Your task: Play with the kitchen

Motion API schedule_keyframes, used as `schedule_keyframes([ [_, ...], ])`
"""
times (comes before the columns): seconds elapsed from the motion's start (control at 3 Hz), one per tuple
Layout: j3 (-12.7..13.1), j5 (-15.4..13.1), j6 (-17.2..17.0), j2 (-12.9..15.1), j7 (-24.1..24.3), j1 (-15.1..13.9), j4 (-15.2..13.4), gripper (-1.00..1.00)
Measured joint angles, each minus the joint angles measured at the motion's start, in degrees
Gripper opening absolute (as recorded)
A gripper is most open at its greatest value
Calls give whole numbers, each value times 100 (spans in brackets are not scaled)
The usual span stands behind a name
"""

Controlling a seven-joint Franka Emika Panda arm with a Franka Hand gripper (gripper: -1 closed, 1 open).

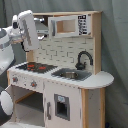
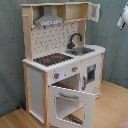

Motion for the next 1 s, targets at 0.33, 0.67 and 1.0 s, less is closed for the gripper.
schedule_keyframes([
  [0.33, -53, 0, 127, -24, -3, 0, -30, -100],
  [0.67, -183, 0, 449, -57, -7, -1, -104, -100],
  [1.0, -491, -8, 934, -55, -153, -5, -201, -100],
])
